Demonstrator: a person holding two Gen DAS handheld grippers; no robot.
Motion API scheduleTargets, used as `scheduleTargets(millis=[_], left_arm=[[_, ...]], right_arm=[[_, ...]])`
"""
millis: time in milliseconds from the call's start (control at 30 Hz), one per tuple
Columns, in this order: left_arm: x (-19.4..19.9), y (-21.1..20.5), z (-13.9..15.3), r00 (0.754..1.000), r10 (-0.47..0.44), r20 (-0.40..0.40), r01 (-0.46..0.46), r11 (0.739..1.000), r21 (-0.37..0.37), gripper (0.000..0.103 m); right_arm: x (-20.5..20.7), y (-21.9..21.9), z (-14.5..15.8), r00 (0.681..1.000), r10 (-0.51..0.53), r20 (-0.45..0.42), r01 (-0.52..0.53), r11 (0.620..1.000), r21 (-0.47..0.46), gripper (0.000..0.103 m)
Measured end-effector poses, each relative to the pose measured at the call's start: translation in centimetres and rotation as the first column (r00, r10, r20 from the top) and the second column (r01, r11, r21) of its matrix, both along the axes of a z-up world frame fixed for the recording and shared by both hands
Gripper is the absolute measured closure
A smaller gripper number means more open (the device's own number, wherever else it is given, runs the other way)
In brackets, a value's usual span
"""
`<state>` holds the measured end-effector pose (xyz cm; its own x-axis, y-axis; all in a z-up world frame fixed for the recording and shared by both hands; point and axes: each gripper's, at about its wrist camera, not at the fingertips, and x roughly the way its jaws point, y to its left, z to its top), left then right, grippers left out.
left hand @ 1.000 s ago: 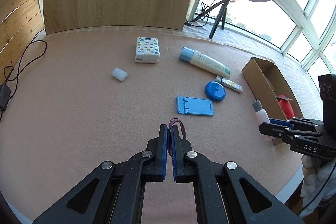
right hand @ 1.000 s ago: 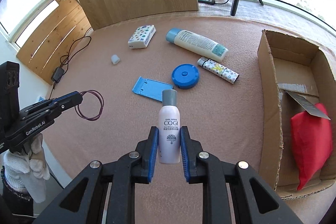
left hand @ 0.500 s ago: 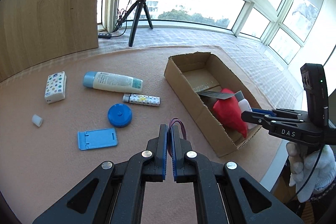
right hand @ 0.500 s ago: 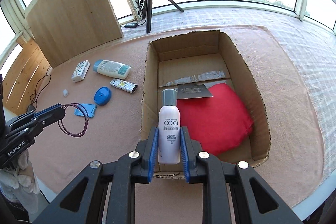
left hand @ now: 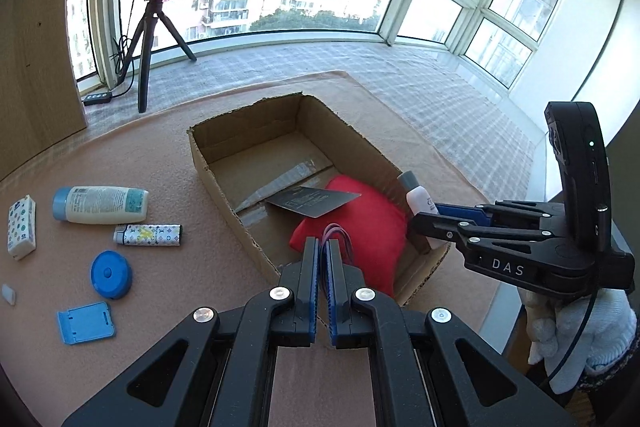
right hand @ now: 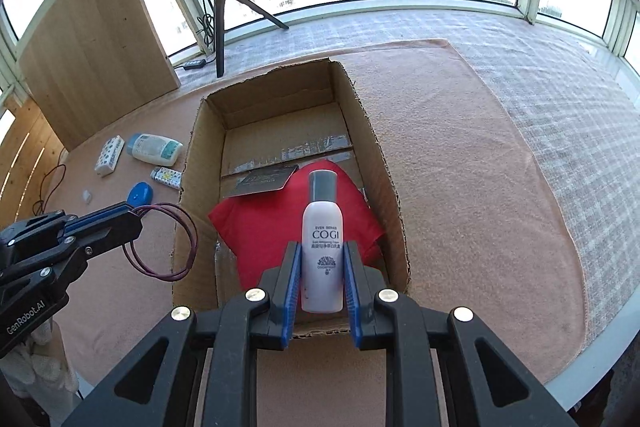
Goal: Organize objects
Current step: 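Carry both to the box, open the right tool on the bottle while the left drops the band, then move the left tool to the white eraser while the right tool moves to the patterned lighter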
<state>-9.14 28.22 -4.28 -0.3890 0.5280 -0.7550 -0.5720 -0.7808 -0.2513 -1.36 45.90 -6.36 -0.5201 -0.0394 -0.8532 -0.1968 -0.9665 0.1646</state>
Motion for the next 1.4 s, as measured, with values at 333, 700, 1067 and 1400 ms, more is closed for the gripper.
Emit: scheduleTargets(millis=[333,700,1067,1400], left_arm=[[0.0,0.3,0.2,1.000,0.009,-0.003,-0.009,1.000,-0.009,0.090],[-0.1,-5.6,-1.0,0.992,0.119,0.033,-0.118,0.993,-0.025,0.090],[-0.5,-15.6,-2.4,0.952,0.297,0.069,-0.293,0.954,-0.060,0.090],[-0.5,-26.7,-3.5,0.876,0.476,0.080,-0.468,0.878,-0.100,0.056]], right_arm=[[-0.3,0.4,0.6,0.999,0.000,-0.036,-0.001,1.000,-0.024,0.067],[-1.1,-2.3,0.7,0.998,0.035,-0.055,-0.039,0.997,-0.070,0.062],[-2.7,-8.3,0.8,0.989,0.119,-0.085,-0.129,0.982,-0.134,0.058],[-4.1,-14.0,0.2,0.976,0.199,-0.087,-0.211,0.964,-0.162,0.053]])
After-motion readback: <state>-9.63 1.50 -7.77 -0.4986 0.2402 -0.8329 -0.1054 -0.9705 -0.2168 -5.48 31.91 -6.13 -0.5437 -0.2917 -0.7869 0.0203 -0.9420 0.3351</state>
